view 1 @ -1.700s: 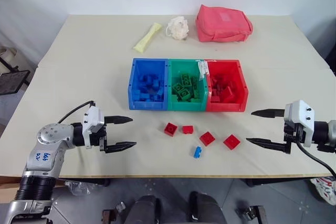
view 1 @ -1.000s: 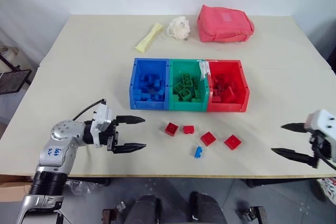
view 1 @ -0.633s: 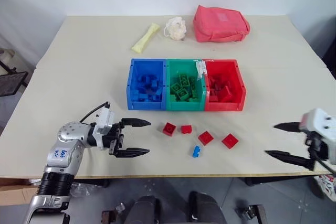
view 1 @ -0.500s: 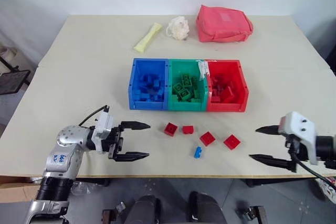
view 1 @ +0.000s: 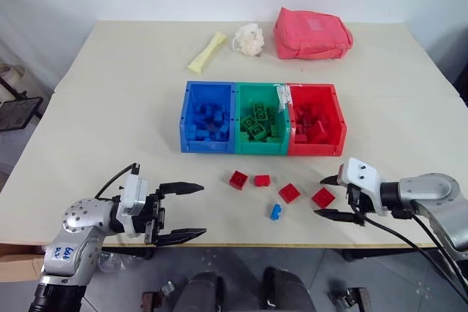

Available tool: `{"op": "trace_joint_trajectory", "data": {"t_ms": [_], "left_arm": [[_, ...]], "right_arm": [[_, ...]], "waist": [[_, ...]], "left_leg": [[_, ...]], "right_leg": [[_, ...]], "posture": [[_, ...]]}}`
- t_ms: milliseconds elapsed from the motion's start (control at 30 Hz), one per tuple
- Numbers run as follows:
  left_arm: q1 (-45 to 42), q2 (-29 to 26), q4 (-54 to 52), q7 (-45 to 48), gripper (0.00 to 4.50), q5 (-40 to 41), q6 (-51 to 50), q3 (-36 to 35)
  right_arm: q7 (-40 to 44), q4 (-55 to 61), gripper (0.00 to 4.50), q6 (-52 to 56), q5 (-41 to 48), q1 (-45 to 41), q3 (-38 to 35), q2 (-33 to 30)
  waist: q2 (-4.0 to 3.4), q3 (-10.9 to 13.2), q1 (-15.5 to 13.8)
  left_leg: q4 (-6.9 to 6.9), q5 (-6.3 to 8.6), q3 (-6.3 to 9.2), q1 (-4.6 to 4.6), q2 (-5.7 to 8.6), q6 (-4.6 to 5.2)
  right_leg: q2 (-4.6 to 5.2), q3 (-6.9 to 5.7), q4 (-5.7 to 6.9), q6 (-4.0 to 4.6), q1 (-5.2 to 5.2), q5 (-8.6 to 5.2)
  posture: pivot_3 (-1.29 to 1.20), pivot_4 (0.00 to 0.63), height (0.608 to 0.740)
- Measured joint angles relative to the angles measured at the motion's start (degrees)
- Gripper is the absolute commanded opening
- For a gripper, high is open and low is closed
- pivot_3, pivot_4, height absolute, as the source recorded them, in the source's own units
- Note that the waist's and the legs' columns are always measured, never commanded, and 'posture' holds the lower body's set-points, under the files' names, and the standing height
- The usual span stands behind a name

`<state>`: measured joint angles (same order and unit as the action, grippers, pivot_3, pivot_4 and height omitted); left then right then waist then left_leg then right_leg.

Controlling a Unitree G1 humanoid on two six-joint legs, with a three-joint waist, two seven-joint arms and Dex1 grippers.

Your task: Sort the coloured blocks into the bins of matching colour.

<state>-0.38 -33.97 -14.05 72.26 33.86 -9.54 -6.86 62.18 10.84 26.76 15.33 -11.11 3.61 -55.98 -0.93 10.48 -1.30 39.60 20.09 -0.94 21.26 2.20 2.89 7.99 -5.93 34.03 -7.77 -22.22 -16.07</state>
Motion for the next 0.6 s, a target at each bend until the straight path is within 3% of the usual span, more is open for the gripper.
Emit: {"op": "trace_joint_trajectory", "data": {"t_ms": [167, 367, 600], "left_arm": [[0.6, 0.0, -0.7, -0.9, 4.5, 0.1, 0.5, -0.1], [-0.8, 0.3, 0.6, -1.6, 4.5, 0.0, 2.0, 0.0], [-4.0, 1.9, 4.0, -1.6, 4.5, -0.5, 4.2, 1.1]], "right_arm": [[0.7, 0.3, 1.52, 0.4, 0.5, 0.3, -0.5, 0.0], [0.5, 2.8, 1.44, 3.0, 3.5, -1.5, -2.6, 0.3], [-4.8, -2.0, 1.44, 4.5, 5.3, -17.6, -4.8, 6.2]], "waist": [[0.0, 0.0, -0.1], [-0.01, 0.0, 0.0], [-0.02, 0.0, 0.1]], "left_leg": [[0.0, 0.0, 0.1, 0.0, 0.01, 0.0], [0.0, 0.0, 0.09, 0.0, 0.0, -0.01], [-0.01, 0.01, 0.06, 0.04, -0.01, -0.02]], "right_leg": [[0.01, -0.03, -0.02, 0.0, 0.06, 0.0], [0.0, -0.03, -0.02, 0.0, 0.05, 0.0], [-0.29, -0.01, 0.06, 0.0, -0.07, 0.0]], "posture": [[0.0, 0.15, 0.74], [0.0, 0.15, 0.74], [0.0, 0.15, 0.74]]}}
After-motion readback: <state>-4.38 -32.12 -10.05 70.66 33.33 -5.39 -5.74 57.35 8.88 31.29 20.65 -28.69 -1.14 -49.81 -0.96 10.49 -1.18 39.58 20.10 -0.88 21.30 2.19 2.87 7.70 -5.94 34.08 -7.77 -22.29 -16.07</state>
